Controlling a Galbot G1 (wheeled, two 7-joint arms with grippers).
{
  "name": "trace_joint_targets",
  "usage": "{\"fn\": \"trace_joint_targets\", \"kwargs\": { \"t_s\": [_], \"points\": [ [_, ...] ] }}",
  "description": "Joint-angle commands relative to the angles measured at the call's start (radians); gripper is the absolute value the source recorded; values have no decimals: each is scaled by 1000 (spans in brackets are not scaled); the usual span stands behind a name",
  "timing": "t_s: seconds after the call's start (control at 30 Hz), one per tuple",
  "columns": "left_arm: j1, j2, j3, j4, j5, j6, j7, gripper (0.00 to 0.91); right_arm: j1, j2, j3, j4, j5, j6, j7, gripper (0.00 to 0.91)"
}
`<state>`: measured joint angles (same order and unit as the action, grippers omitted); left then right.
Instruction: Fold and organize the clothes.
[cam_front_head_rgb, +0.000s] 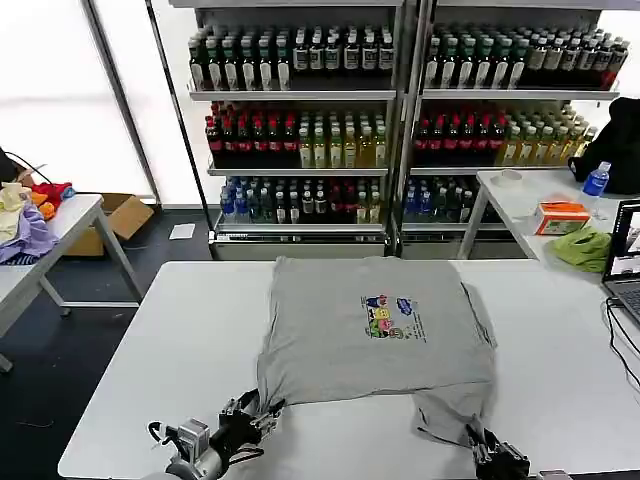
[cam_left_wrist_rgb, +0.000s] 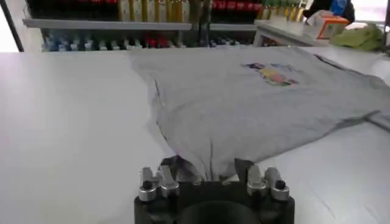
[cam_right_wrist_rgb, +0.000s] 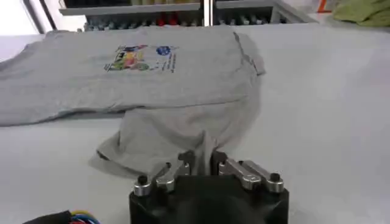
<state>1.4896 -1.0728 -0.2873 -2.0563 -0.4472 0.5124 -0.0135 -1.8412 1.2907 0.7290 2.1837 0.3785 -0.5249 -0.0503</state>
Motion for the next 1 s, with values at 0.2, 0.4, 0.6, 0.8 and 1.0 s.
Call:
{"fn": "trace_joint_targets", "kwargs": {
  "t_s": [0.2, 0.4, 0.6, 0.8, 1.0],
  "points": [
    [5, -12, 3, 16, 21, -34, 5, 30, -3, -3, -11, 1, 3, 5, -21, 0],
    [-3, 2, -19, -3, -8, -40, 4, 30, -2, -7, -16, 15, 4, 7, -33, 0],
    [38, -10, -66, -47, -17, -38, -10, 30, -27, -16, -6, 53, 39, -19, -25, 0],
    [140, -2, -126, -144, -15, -4, -17, 30, -151, -57, 12, 139, 76, -33, -32, 0],
    [240, -4, -211, -233, -6, 30, -13, 30, -237, -52, 0, 217, 74, -44, -43, 0]
  ]
}}
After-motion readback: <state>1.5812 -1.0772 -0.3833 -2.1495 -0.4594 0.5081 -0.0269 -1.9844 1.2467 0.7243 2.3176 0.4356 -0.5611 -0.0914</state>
